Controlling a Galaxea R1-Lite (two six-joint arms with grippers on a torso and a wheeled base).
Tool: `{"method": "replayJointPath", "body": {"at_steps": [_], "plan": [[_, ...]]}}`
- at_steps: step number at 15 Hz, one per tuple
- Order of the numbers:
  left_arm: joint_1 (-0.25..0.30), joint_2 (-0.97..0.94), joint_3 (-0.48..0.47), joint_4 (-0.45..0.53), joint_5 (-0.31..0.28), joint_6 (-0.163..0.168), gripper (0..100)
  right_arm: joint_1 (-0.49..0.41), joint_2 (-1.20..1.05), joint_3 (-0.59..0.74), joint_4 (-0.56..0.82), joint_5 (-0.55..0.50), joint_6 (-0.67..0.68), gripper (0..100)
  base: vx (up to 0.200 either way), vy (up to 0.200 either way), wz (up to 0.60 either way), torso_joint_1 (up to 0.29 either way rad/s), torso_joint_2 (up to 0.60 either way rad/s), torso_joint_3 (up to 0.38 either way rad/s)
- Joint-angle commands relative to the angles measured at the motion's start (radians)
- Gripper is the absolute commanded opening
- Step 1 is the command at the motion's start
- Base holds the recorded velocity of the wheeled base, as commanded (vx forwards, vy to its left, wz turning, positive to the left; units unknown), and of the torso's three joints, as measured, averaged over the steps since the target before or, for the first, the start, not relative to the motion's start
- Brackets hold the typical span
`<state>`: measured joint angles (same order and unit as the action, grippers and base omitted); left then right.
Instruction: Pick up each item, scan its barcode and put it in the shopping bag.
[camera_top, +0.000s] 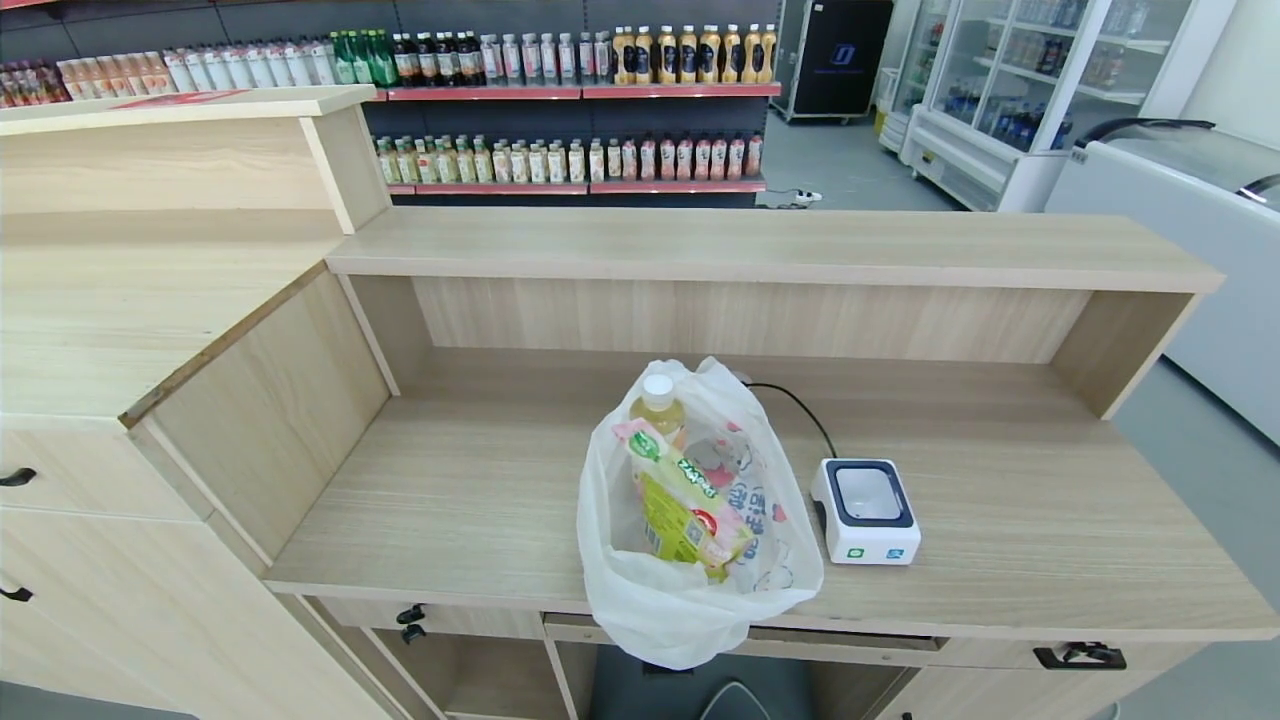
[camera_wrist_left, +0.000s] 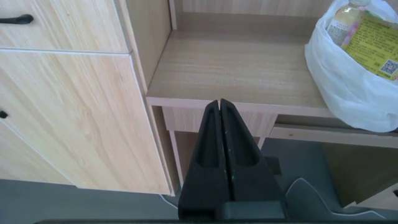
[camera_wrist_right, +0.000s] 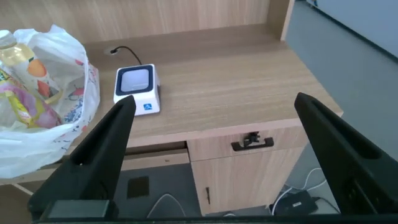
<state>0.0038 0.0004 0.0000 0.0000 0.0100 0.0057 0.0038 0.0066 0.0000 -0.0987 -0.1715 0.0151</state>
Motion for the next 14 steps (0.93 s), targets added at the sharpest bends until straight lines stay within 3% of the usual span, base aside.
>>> {"method": "replayJointPath", "body": {"at_steps": [1,14], "plan": [[0.001,0.000,0.000,0.000,0.001,0.000,0,0.001,-0.005,0.000,0.001,0.000,0.000,100,0.000,0.000,0.00,0.000,0.00,0.000],[0.001,0.000,0.000,0.000,0.001,0.000,0,0.001,-0.005,0.000,0.001,0.001,-0.001,100,0.000,0.000,0.00,0.000,0.00,0.000]]}}
